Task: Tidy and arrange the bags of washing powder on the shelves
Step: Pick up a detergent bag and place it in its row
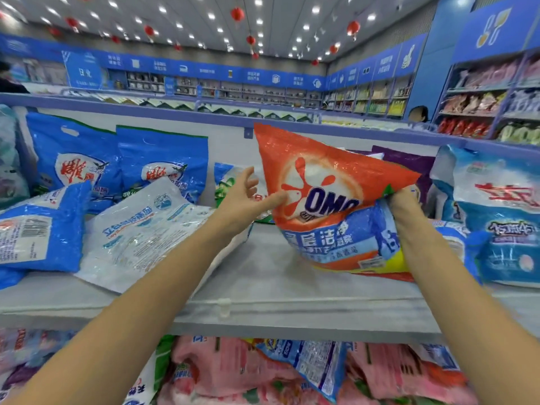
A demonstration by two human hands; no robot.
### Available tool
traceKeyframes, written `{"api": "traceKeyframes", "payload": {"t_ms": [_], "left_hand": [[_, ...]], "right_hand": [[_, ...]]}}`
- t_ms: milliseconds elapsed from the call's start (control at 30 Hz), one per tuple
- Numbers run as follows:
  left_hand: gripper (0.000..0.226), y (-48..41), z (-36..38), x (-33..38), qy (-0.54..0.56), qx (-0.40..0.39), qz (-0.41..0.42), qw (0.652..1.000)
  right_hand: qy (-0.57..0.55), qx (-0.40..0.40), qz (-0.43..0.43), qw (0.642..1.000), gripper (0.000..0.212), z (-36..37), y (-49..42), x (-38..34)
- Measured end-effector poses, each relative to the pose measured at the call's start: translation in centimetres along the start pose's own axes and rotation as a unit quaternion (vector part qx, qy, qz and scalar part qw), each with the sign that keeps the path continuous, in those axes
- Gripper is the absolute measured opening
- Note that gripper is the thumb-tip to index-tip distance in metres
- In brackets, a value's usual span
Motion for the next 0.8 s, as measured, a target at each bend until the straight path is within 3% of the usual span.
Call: {"api": "traceKeyframes", "payload": {"t_ms": [100,200,233,300,400,467,533,633,700,800], "left_hand": [[0.056,-1.3,2.0,-0.3,0.127,0.004,0.016,0.992],[0.013,-1.2,3.5,-1.1,0.137,0.112,0.054,0.983],[0.011,-1.1,3.9,-1.5,0.135,0.142,0.055,0.979],[0.015,-1.0,4.7,-1.8,0.125,0.194,0.052,0.972],[0.023,-1.4,5.2,-1.7,0.147,0.247,0.022,0.958],[0.032,-1.7,5.4,-1.6,0.167,0.261,0.0,0.951],[0.038,-1.5,5.7,-1.3,0.181,0.275,-0.006,0.944],[0.033,-1.0,6.1,-0.8,0.174,0.275,0.005,0.945],[0.031,-0.8,5.9,-0.4,0.129,0.272,0.034,0.953],[0.038,-1.0,4.4,0.6,0.012,0.265,0.093,0.96]], "right_hand": [[0.055,-0.042,0.055,0.996,0.036,0.8,-0.4,0.8],[0.036,-0.018,0.106,0.993,0.033,0.3,-1.6,2.3],[0.034,-0.013,0.108,0.993,0.029,0.3,-1.4,2.6],[-0.073,-0.018,0.108,0.991,0.023,0.1,-1.2,2.9],[-0.044,-0.077,0.131,0.987,0.031,-1.2,-0.9,2.3],[-0.123,-0.134,0.096,0.979,0.054,-2.8,-0.7,2.2],[-0.134,-0.151,0.031,0.979,0.052,-3.4,-0.7,2.1],[-0.02,-0.058,-0.111,0.992,0.011,-2.5,-1.3,1.1],[-0.016,-0.023,-0.142,0.99,0.023,-2.6,-2.3,-0.5],[-0.055,-0.042,-0.153,0.986,0.027,-2.9,-3.2,-1.5]]}}
Point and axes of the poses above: each hand's wrist, its own y-axis away from the middle knuckle, its own z-axis out of the palm, x = y × z, the point moved 1 cm from there along -y, towards the middle knuckle, and after that the axes turned 6 degrees about x, right-handed, at the moved point
